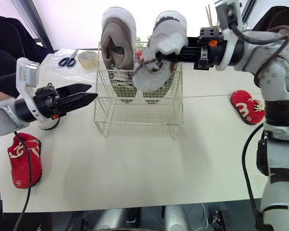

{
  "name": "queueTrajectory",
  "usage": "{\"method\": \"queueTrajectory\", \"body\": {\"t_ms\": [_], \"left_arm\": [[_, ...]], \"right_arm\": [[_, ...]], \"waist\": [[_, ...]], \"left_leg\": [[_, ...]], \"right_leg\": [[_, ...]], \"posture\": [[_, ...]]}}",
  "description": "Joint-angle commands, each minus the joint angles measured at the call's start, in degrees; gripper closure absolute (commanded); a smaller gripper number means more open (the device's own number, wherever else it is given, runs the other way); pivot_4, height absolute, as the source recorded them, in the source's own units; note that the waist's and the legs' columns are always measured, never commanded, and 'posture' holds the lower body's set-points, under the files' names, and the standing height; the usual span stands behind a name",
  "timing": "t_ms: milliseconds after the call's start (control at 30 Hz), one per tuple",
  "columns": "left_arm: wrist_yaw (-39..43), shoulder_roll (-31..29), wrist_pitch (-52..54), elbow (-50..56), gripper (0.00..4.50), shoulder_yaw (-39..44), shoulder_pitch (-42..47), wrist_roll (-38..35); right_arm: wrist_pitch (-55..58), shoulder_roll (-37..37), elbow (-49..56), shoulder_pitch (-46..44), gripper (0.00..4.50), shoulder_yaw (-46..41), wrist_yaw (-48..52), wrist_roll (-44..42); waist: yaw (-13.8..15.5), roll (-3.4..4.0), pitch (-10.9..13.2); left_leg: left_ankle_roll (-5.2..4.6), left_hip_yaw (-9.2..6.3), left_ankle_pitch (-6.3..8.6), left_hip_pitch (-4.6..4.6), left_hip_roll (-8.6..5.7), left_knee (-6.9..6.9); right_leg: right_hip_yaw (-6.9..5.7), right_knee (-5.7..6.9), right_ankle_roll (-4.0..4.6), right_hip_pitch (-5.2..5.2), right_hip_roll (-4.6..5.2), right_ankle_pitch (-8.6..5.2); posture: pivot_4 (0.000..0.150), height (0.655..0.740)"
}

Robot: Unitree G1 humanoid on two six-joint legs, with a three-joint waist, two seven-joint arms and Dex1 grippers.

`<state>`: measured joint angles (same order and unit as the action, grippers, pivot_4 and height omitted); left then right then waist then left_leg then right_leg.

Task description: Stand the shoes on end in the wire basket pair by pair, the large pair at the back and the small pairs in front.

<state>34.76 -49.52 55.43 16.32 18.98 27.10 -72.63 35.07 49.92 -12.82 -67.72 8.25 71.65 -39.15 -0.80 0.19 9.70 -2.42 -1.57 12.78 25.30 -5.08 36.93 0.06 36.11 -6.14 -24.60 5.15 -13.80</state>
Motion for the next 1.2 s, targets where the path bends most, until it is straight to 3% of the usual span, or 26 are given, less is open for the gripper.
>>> {"method": "queueTrajectory", "body": {"t_ms": [33,300,533,567,633,800,1200], "left_arm": [[0.51,0.05,-2.46,2.33,0.07,1.44,0.08,2.25],[-0.63,1.29,-3.35,3.78,0.07,1.91,-0.52,3.95],[-2.07,2.05,-3.77,4.84,0.07,2.16,-1.03,4.34],[-2.17,2.13,-3.77,4.92,0.0,2.19,-1.05,4.41],[-2.37,2.26,-3.86,4.95,0.0,2.18,-1.11,4.71],[-2.69,2.15,-4.11,5.02,0.0,2.4,-1.59,5.39],[-3.12,1.89,-4.01,5.23,0.0,3.45,-2.32,5.74]], "right_arm": [[-10.1,-0.98,-8.18,-5.3,3.94,3.46,7.53,10.3],[-24.91,-5.42,-24.12,-11.38,3.94,7.71,16.21,24.92],[-26.89,-8.32,-25.06,-10.38,3.94,7.61,18.53,29.82],[-26.72,-8.51,-24.62,-9.99,3.15,7.42,18.4,30.27],[-25.92,-8.63,-23.08,-8.98,2.56,7.07,18.48,30.63],[-23.11,-7.54,-15.92,-4.97,0.07,6.53,18.56,30.79],[-21.72,-0.96,-4.52,-4.64,0.02,2.19,17.34,31.01]], "waist": [[-0.08,0.0,0.0],[0.05,0.02,0.03],[0.03,0.04,0.04],[0.06,0.04,0.04],[0.14,0.04,0.04],[0.12,0.04,0.04],[0.16,0.04,0.04]], "left_leg": [[0.0,0.0,0.0,0.01,0.0,-0.02],[0.42,0.01,-0.22,0.06,-0.02,-0.1],[0.46,0.0,-0.25,0.06,-0.02,-0.13],[0.47,0.0,-0.25,0.06,-0.02,-0.13],[0.48,0.0,-0.25,0.06,-0.03,-0.13],[0.48,-0.01,-0.26,0.06,-0.04,-0.12],[0.48,-0.01,-0.26,0.06,-0.03,-0.13]], "right_leg": [[0.0,0.0,-0.01,-0.02,0.0,0.01],[0.02,0.01,-0.23,-0.14,0.0,0.13],[0.02,0.06,-0.23,-0.17,-0.01,0.13],[0.01,0.07,-0.23,-0.17,-0.01,0.13],[0.01,0.07,-0.24,-0.17,-0.01,0.13],[0.01,0.09,-0.24,-0.17,-0.01,0.13],[0.01,0.09,-0.23,-0.17,-0.01,0.13]], "posture": [[0.15,0.74],[0.15,0.74],[0.15,0.74],[0.15,0.74],[0.15,0.74],[0.15,0.74],[0.15,0.74]]}}
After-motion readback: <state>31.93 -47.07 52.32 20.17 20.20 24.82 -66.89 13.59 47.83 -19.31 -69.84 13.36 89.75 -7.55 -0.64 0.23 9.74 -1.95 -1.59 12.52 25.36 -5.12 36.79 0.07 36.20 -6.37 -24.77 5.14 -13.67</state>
